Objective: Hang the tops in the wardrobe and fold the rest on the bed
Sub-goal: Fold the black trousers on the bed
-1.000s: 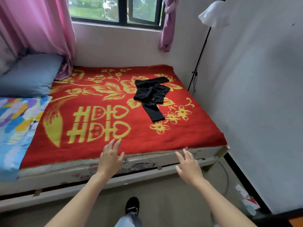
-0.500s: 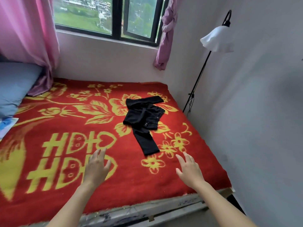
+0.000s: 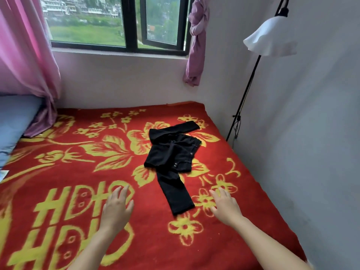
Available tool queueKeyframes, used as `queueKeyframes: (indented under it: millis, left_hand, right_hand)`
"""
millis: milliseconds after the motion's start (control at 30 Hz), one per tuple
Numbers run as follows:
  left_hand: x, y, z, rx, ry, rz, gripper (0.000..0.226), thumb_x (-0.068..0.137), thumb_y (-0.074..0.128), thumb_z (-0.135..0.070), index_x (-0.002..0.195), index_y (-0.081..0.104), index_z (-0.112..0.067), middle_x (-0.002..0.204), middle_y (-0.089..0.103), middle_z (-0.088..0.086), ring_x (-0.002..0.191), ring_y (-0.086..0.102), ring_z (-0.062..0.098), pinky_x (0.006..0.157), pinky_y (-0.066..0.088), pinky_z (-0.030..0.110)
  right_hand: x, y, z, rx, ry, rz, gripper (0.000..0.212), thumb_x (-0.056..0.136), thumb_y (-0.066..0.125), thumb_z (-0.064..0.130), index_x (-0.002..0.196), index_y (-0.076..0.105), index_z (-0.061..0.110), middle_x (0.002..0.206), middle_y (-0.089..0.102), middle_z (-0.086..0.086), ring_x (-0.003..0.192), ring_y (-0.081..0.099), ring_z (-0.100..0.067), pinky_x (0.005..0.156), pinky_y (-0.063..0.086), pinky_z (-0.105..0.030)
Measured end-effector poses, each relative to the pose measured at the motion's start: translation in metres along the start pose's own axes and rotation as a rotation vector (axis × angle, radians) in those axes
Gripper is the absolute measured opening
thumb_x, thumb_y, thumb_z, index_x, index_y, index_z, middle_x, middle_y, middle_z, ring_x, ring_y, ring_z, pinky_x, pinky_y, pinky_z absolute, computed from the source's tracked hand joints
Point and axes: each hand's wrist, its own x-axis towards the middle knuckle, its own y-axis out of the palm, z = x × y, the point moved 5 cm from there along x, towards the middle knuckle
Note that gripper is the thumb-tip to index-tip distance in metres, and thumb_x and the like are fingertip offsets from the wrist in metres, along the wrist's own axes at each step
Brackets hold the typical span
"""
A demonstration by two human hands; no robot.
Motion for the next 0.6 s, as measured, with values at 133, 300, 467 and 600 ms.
queueKeyframes:
  millis: [133,300,467,600]
  left_hand:
    - [0.046,0.021,-0.034,0.05,-0.051,0.023,0.056,0.096,0.047,-0.031,0.147,0.027,-0.018,0.149,0.03,0.007,0.137,0.028,0.024,0.107,0.033,0.039]
    - [0.088,0.061,-0.074,0.166,-0.091,0.143,0.056,0.098,0.04,-0.035,0.149,0.019,-0.023,0.152,0.024,0.004,0.137,0.026,0.022,0.105,0.035,0.034]
    - [0.112,0.104,-0.079,0.19,-0.193,0.261,0.056,0.099,0.038,-0.036,0.149,0.015,-0.027,0.153,0.019,0.001,0.14,0.02,0.019,0.11,0.029,0.033]
    - [0.121,0.111,-0.057,0.237,-0.277,0.31,0.056,0.099,0.037,-0.037,0.149,0.014,-0.028,0.154,0.017,0.0,0.141,0.019,0.017,0.11,0.029,0.034]
  right_hand:
    - [0.064,-0.008,-0.021,0.024,-0.052,0.033,0.058,0.099,0.039,0.03,0.15,0.013,0.022,0.157,0.004,-0.01,0.145,0.006,-0.026,0.115,0.017,-0.04]
    - [0.132,0.01,-0.053,0.046,-0.085,0.113,0.057,0.099,0.038,0.027,0.15,0.013,0.023,0.157,0.004,-0.01,0.145,0.005,-0.026,0.113,0.019,-0.041]
    - [0.204,0.053,-0.065,0.065,-0.101,0.259,0.057,0.098,0.038,0.022,0.15,0.013,0.023,0.157,0.005,-0.011,0.145,0.006,-0.026,0.113,0.019,-0.042]
    - [0.251,0.068,-0.061,0.071,-0.084,0.344,0.057,0.098,0.038,0.023,0.149,0.014,0.022,0.157,0.007,-0.011,0.144,0.008,-0.027,0.113,0.019,-0.043]
